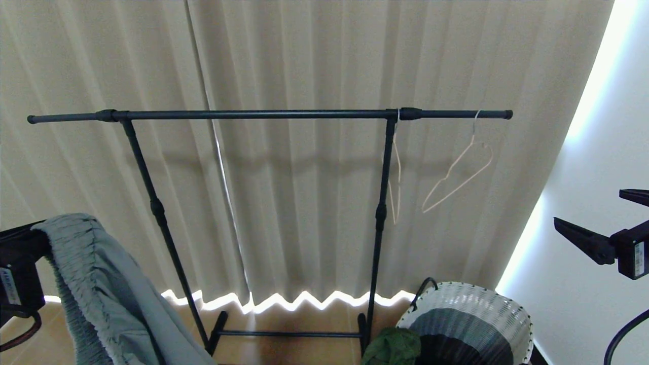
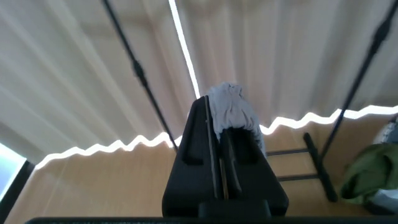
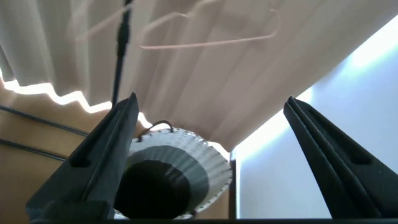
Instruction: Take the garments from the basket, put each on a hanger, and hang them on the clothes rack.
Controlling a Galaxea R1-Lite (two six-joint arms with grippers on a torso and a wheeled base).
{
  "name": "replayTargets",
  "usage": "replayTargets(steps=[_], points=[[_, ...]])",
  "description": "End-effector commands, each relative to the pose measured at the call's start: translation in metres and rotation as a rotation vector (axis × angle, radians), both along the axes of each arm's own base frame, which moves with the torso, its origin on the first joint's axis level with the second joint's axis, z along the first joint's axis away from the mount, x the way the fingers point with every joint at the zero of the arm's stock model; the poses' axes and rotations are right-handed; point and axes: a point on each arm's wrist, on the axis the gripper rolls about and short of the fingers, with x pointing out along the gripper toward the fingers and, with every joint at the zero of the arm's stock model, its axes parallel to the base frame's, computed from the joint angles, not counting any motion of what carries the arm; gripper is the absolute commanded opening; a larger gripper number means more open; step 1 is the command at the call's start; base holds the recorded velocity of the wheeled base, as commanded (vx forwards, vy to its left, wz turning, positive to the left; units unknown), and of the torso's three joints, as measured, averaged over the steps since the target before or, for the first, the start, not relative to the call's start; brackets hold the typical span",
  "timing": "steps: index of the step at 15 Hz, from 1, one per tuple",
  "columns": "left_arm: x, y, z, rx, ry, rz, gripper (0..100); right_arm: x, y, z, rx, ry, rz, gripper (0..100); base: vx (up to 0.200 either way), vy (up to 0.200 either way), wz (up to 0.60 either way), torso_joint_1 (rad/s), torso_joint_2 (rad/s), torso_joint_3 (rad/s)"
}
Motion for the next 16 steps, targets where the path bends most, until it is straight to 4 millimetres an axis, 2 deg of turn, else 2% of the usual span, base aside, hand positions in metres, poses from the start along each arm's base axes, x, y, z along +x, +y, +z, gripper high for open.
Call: replayTargets(steps=[1, 3, 7, 16], points=[[0.0005, -0.0002, -0.0002, -0.003, -0.002, 0.001, 0, 0.0031, 0.0006, -0.0007, -0.001, 0.008, 0.002, 100, 0.0, 0.0, 0.0, 0.0, 0.0, 0.0], [0.0002, -0.0008, 0.0004, -0.017, -0.005, -0.025, 0, 0.0031, 0.0006, -0.0029, -0.002, 0.017, 0.002, 100, 0.0, 0.0, 0.0, 0.0, 0.0, 0.0], [0.002, -0.0018, 0.0004, -0.019, 0.001, -0.049, 0, 0.0046, 0.0008, 0.0036, 0.002, -0.006, 0.003, 100, 0.2, 0.0, 0.0, -0.004, 0.0, 0.006], [0.0047, -0.0029, 0.0013, -0.016, 0.006, -0.049, 0, 0.0081, 0.0013, 0.0013, 0.006, 0.008, 0.005, 100, 0.2, 0.0, 0.0, 0.005, 0.0, 0.003]])
